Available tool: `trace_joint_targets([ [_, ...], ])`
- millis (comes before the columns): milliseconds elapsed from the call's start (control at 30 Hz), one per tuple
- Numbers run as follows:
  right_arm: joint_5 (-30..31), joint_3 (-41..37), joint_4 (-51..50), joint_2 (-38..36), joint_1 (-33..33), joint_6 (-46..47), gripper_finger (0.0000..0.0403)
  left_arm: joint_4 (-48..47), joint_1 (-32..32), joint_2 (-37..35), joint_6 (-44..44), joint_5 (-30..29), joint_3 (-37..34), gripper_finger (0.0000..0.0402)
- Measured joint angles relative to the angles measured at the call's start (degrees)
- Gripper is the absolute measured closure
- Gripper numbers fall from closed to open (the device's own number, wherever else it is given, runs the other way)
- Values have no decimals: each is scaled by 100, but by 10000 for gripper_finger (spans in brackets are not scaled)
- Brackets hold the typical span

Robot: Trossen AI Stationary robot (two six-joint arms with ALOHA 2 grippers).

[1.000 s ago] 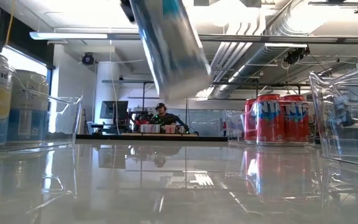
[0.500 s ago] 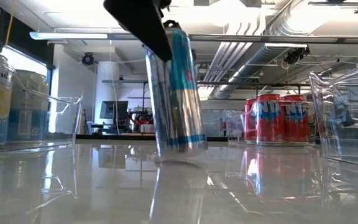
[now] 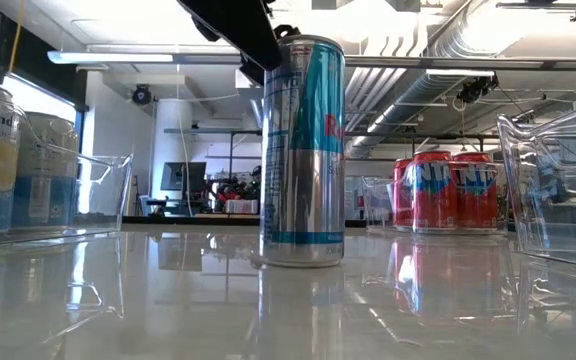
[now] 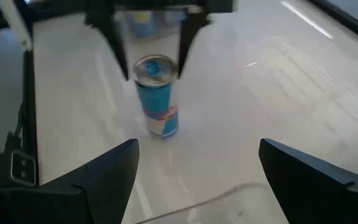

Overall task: Sort soda cans
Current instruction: Put the blue soda can into the bottom right transparent bin

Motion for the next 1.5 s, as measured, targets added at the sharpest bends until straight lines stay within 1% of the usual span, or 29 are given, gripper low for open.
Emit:
trace_joint_targets([
  [167,-921,0,1257,111,-612,-2058,75,-259,-55,-228,-222,-204,0,97],
  [267,-1719,0,2143,289,-1069,-3239,75,-878,-148,-447,-421,-503,0,96],
  [333,-2097,0,2579,454,-1374,-3827,75,-1294,-235,-613,-597,-802,0,96],
  [400,-2263,0,2904,624,-1658,-4216,75,-1780,-332,-744,-811,-1218,-3,96],
  [500,-2593,0,3193,880,-2055,-4616,75,-2081,-546,-931,-1144,-1914,-133,96],
  [667,-3396,0,3531,1183,-2483,-4936,75,-1855,-897,-1286,-1627,-2742,-723,96],
  [767,-3790,0,3547,1310,-2591,-5038,75,-1628,-1053,-1440,-1908,-2977,-1068,96],
  [967,-3917,0,3635,1522,-2606,-5249,75,-1286,-1180,-1495,-2157,-3050,-1427,96],
  [1067,-3904,0,3826,1626,-2606,-5250,83,-1140,-1180,-1499,-2157,-3062,-1531,96],
  [1167,-3856,0,3986,1687,-2608,-5248,112,-1035,-1178,-1496,-2157,-3063,-1588,96],
  [1300,-3726,7,3957,1755,-2606,-5208,177,-1019,-1165,-1495,-2157,-3060,-1646,96],
  [1400,-3518,15,3884,1702,-2601,-5018,181,-991,-1165,-1495,-2157,-3066,-1639,96],
  [1500,-3182,245,3369,1524,-2553,-4583,181,-995,-1165,-1495,-2163,-3182,-1639,97],
])
